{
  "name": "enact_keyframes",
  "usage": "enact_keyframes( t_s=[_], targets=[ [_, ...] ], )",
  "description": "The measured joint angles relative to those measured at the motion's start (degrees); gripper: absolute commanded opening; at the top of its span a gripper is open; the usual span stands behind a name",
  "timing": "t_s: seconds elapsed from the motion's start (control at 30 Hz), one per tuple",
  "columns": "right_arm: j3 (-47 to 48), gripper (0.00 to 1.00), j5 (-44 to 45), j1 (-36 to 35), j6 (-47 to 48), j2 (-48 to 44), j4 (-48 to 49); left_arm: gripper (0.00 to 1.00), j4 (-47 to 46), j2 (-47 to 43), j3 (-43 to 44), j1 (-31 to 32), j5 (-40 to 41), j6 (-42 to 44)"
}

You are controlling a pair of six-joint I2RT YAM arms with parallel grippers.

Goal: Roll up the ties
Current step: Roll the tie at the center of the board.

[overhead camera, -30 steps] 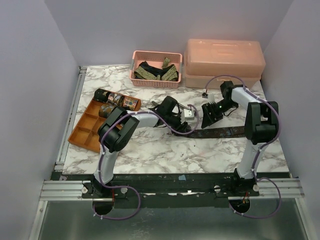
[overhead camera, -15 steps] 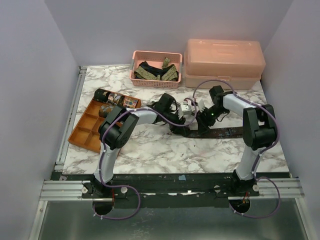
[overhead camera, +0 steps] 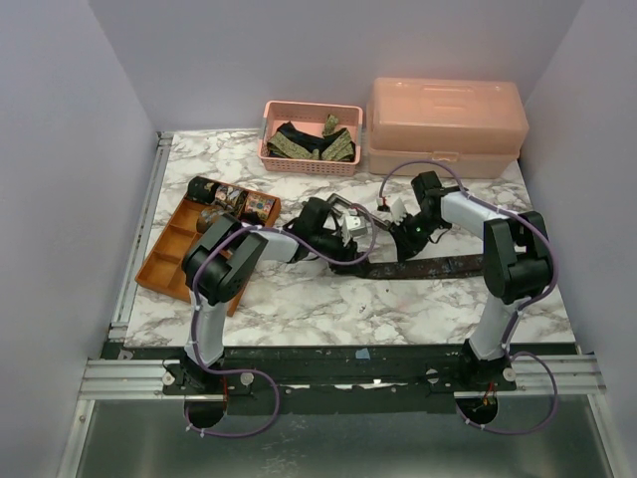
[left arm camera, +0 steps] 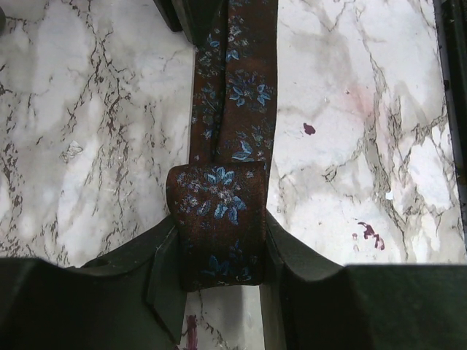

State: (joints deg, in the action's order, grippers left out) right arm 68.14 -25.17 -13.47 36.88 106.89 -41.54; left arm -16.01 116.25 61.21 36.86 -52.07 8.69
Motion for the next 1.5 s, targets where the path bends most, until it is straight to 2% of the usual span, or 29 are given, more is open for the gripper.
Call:
enact_keyframes(
  t_s=[0.17,0.3,0.47,0.63,0.8,1.13,1.33,1.5],
  targets=[
    [2.0,0.22,0.6,0.2,-2.4,0.9,-1.7,0.20,-2.8,-1.9,-3.2,0.6,2.8,2.2],
    [7.8,0.23,-0.8,1.7,-4.5,3.9,-6.8,0.20,-3.8,-3.5,-5.2,2.4,6.8,6.4],
    [13.4,0.21,-10.2,4.2,-6.6,3.8,-15.1,0.19,-4.4,-3.7,-5.5,3.9,10.2,8.5],
    [10.1,0.18,-19.7,3.3,-9.2,3.1,-20.2,0.18,-4.4,-3.7,-5.2,4.0,11.3,8.4],
    [6.5,0.15,-21.2,2.0,-12.9,4.2,-19.3,0.20,-3.6,-3.4,-4.3,4.0,11.8,8.4],
    [10.5,0.10,-18.9,2.0,-21.9,14.0,-10.1,0.24,-2.1,-3.3,-3.5,4.0,11.8,8.9],
    [8.4,0.09,-19.0,2.4,-23.6,13.8,-8.8,0.27,-1.5,-3.3,-3.1,4.0,11.3,8.9],
    [7.3,0.09,-19.3,2.4,-24.1,13.4,-8.8,0.24,-1.5,-4.0,-3.2,4.0,11.1,8.4]
  ],
)
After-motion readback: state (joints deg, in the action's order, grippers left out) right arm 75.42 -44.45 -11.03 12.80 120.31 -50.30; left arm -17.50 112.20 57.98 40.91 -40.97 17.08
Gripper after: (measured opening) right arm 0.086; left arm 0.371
